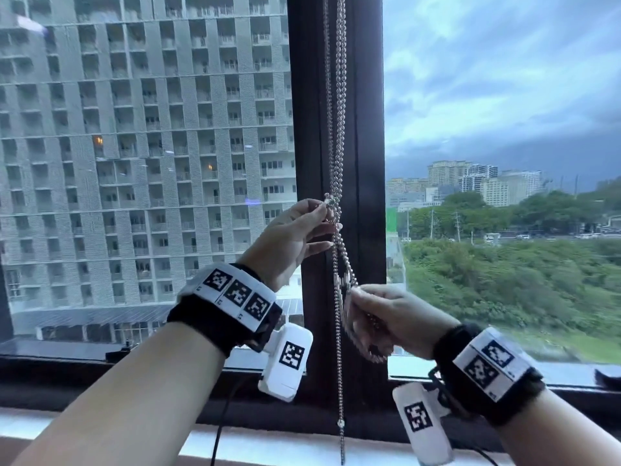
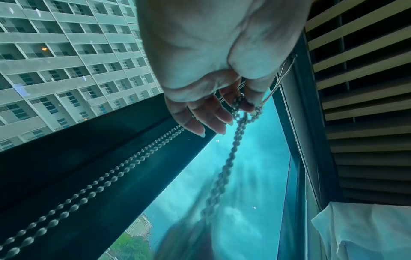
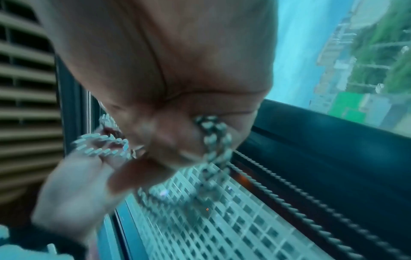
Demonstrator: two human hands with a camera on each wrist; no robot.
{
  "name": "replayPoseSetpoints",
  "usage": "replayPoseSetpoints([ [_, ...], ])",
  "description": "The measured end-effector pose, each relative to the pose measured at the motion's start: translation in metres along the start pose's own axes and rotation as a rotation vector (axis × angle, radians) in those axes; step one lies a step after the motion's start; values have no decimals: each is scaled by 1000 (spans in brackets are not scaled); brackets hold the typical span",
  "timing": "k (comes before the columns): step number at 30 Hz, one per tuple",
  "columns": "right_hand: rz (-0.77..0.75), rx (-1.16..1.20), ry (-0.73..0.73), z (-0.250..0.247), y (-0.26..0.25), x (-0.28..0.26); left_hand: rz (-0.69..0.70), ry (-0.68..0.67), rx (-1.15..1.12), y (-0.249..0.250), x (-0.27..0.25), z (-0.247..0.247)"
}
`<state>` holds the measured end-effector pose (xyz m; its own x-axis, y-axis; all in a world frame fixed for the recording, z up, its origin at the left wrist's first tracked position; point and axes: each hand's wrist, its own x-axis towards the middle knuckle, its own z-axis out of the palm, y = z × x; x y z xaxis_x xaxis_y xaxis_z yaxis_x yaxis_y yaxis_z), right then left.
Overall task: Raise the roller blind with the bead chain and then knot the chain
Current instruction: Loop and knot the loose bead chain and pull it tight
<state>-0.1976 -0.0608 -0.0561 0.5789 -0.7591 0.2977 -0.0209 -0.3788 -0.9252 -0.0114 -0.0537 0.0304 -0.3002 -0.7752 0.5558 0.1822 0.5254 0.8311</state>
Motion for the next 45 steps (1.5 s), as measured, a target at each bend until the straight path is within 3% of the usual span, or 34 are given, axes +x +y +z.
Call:
replayPoseSetpoints([
  [2,67,-89,-52,9,18,-3,-5,11,-10,1,-1,1],
  [5,35,-96,-27,20,36,-2,-31,-6,-18,-3,-6,5],
  [11,78,-83,-27,25,34,8,-32,71,-88,-11,-8,10],
  [17,85,-308,-118,28,40,5,-121,-17,-74,-17,-20,7],
  [20,-86,-320,57,24,31,5,-123,-30,-17,-20,-21,5],
  [23,-427,-368,445,26,3,5,-96,-24,63,-20,-21,5],
  [26,-801,-828,706,23,-29,8,-53,-10,198,-19,-21,7],
  [28,-916,-1196,658,19,-48,11,-35,-12,263,-15,-23,9],
  [31,-883,-1581,493,12,-64,17,-38,-61,357,-7,-26,8],
  [36,-756,-1712,440,6,-82,14,-73,-162,369,7,-34,0],
  [40,-752,-1566,426,3,-87,12,-78,-195,191,11,-38,-15],
  [42,-740,-1273,451,6,-86,12,-50,-244,160,17,-37,-19],
  [45,-652,-692,476,10,-94,11,3,-269,347,29,-33,-10],
])
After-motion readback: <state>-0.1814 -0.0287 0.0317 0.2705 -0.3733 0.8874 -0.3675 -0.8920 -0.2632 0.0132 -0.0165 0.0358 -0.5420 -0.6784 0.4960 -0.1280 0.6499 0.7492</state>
